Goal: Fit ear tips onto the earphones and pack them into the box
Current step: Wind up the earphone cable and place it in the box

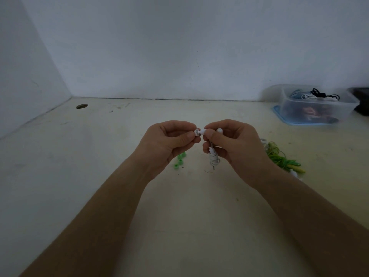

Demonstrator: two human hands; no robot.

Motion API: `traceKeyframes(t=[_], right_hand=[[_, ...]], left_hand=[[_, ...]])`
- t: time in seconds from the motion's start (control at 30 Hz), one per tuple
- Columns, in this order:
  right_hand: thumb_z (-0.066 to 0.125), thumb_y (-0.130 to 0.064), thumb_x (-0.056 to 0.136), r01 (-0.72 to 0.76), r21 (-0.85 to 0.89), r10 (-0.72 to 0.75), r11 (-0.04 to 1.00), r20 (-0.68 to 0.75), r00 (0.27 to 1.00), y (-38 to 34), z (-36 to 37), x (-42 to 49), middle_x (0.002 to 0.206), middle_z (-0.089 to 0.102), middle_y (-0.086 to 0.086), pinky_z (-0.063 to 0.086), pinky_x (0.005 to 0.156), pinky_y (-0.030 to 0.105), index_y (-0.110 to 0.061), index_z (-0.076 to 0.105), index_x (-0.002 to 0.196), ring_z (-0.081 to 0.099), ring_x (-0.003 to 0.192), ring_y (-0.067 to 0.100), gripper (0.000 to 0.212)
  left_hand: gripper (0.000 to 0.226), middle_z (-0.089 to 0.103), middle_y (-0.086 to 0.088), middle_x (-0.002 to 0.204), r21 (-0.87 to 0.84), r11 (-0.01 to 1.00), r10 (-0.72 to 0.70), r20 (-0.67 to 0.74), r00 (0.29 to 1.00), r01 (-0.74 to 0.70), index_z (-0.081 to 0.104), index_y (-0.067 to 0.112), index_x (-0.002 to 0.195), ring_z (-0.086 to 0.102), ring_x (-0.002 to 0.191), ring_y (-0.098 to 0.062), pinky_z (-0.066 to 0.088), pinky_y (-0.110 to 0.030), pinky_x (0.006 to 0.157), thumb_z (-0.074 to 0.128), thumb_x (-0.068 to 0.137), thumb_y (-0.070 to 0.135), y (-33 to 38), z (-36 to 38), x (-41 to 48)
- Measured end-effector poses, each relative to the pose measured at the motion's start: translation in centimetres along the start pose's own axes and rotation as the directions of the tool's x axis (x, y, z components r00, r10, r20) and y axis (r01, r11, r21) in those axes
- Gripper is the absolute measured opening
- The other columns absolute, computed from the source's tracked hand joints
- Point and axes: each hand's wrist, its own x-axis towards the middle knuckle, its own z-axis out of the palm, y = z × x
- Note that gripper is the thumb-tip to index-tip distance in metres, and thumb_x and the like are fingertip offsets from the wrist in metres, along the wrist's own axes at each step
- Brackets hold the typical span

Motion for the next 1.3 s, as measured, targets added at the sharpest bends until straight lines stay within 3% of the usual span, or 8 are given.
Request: traceKeyframes(t=[0.23, 0.63, 0.93, 1.07, 1.3], right_hand=[[0.071, -0.004, 0.088, 0.002, -0.022, -0.002, 1.0, 0.008, 1.0, 0.02, -0.06, 0.03, 0.083, 0.07, 0.026, 0.06, 0.078, 0.048, 0.004, 0.071, 0.099, 0.068, 0.067, 0.025, 0.014], [0.07, -0.005, 0.089, 0.005, -0.098, -0.007, 0.995, -0.016, 1.0, 0.02, -0.27, 0.07, 0.086, 0.07, 0.03, 0.06, 0.078, 0.052, 0.003, 0.072, 0.1, 0.068, 0.068, 0.025, 0.014], [0.073, -0.011, 0.084, -0.037, -0.058, 0.04, 0.998, 0.057, 0.998, 0.1, -0.5, 0.26, 0.078, 0.071, 0.018, 0.059, 0.075, 0.043, -0.002, 0.075, 0.097, 0.067, 0.066, 0.022, 0.016], [0.073, -0.02, 0.074, -0.047, -0.027, 0.05, 0.999, 0.135, 0.99, -0.13, -0.73, 0.31, 0.073, 0.069, 0.015, 0.057, 0.064, 0.029, -0.003, 0.075, 0.093, 0.065, 0.064, 0.02, 0.026], [0.073, -0.02, 0.075, -0.025, -0.037, 0.031, 0.999, 0.16, 0.987, 0.1, -0.9, 0.31, 0.075, 0.069, 0.014, 0.058, 0.065, 0.031, -0.001, 0.073, 0.092, 0.064, 0.064, 0.02, 0.026]], left_hand=[[0.024, 0.076, -0.015, 0.09, 0.032, 0.999, 0.008, 0.003, 1.0, -0.008, 0.072, 0.004, 0.093, 0.074, 0.083, -0.022, 0.058, -0.023, 0.075, 0.071, 0.069, 0.005, 0.05, 0.1, -0.1], [0.019, 0.076, -0.016, 0.093, 0.102, 0.995, 0.018, 0.022, 1.0, -0.02, 0.074, 0.007, 0.093, 0.074, 0.086, -0.023, 0.058, -0.025, 0.078, 0.07, 0.075, 0.001, 0.12, -0.14, -0.22], [0.025, 0.076, -0.014, 0.088, 0.161, 0.987, 0.024, 0.008, 1.0, -0.025, 0.073, 0.007, 0.089, 0.074, 0.082, -0.022, 0.058, -0.026, 0.076, 0.075, 0.065, 0.011, 0.31, 0.12, -0.49], [0.023, 0.076, -0.012, 0.084, 0.176, 0.984, 0.018, 0.03, 0.999, -0.023, 0.073, 0.009, 0.086, 0.074, 0.079, -0.022, 0.057, -0.024, 0.072, 0.076, 0.064, 0.012, 0.29, 0.06, -0.55], [0.026, 0.076, -0.013, 0.085, 0.194, 0.981, 0.017, 0.031, 0.999, -0.022, 0.073, 0.008, 0.086, 0.074, 0.081, -0.022, 0.058, -0.025, 0.074, 0.078, 0.062, 0.015, 0.2, 0.05, -0.58]])
